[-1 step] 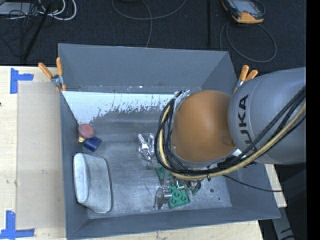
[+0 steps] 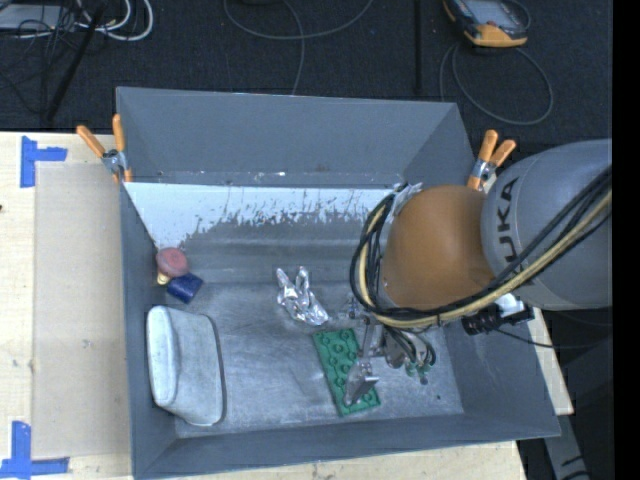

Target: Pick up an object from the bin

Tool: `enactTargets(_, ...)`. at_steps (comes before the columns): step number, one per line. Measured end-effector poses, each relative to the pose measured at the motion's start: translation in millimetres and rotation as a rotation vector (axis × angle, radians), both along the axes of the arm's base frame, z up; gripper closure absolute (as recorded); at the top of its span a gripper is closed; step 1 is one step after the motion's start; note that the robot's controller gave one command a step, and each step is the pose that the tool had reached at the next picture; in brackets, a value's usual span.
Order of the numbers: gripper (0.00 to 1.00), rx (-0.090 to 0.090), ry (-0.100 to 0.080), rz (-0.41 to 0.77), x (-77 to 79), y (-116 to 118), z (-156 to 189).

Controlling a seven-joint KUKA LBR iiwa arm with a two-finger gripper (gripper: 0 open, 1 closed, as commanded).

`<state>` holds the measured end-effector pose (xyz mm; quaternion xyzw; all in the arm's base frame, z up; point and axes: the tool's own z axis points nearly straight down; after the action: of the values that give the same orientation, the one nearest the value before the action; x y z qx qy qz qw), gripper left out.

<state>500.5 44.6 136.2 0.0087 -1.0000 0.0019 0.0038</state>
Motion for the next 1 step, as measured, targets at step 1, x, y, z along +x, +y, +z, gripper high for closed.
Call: enactTargets(1,0.0,0.008,-0.001,-0.034,45.2,-21.0,-63.7)
